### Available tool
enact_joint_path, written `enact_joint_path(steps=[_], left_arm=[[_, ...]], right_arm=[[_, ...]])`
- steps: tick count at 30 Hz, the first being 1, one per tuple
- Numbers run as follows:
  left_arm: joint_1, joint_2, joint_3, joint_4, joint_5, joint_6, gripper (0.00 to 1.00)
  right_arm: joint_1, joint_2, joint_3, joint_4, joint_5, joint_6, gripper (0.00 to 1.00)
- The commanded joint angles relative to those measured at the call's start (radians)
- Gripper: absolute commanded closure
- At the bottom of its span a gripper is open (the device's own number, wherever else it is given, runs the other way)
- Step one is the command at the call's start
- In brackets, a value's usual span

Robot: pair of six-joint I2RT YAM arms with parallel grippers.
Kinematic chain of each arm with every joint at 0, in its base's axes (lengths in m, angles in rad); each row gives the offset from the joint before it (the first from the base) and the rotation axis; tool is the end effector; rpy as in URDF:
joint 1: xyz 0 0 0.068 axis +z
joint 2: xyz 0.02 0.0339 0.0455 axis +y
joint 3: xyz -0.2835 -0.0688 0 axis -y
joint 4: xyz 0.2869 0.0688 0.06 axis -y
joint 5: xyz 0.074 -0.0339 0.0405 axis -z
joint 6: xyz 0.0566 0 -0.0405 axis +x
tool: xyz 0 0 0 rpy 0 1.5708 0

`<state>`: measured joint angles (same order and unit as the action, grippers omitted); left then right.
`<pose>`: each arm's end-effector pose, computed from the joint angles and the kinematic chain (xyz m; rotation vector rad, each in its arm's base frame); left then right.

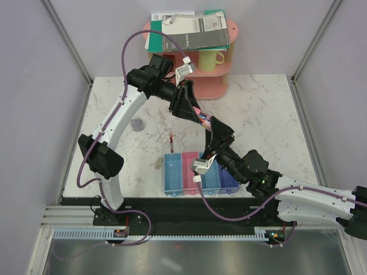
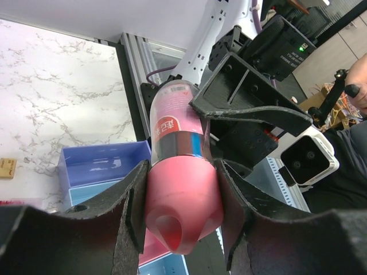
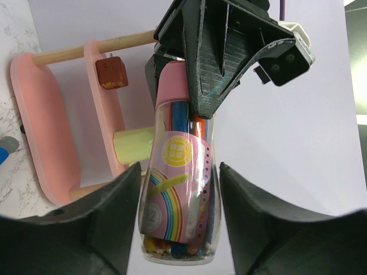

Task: Sort the stationery into containers
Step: Place the stationery in the storage box.

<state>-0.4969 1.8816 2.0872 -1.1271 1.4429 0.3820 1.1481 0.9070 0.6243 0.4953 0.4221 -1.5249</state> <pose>0.3463 -0.2517 0.4360 1.3769 1.5471 -1.7823 0.1280 0.2280 0.3409 -1.2355 0.6649 -0.6001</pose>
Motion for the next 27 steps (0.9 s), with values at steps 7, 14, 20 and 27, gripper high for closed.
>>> enact_joint_path(steps=[7, 14, 20, 27], left_arm=[[-0.023, -0.094, -0.026, 0.0, 0.004, -0.019, 0.98], [-0.015, -0.119, -0.053, -0.002, -0.11, -0.006, 0.98], [0.0, -0.118, -0.064, -0.003, -0.222, 0.003, 0.98], [0.006, -0.118, -0.084, 0.013, -0.424, 0.012, 0.98]], right_arm=[[-0.002, -0.029, 0.028, -0.032, -0.013, 0.04, 0.02], [-0.004, -0.039, 0.116, -0.174, 0.024, 0.126, 0.02], [-0.002, -0.052, 0.259, -0.44, 0.03, 0.282, 0.02], [-0.004, -0.06, 0.367, -0.649, 0.038, 0.381, 0.02]])
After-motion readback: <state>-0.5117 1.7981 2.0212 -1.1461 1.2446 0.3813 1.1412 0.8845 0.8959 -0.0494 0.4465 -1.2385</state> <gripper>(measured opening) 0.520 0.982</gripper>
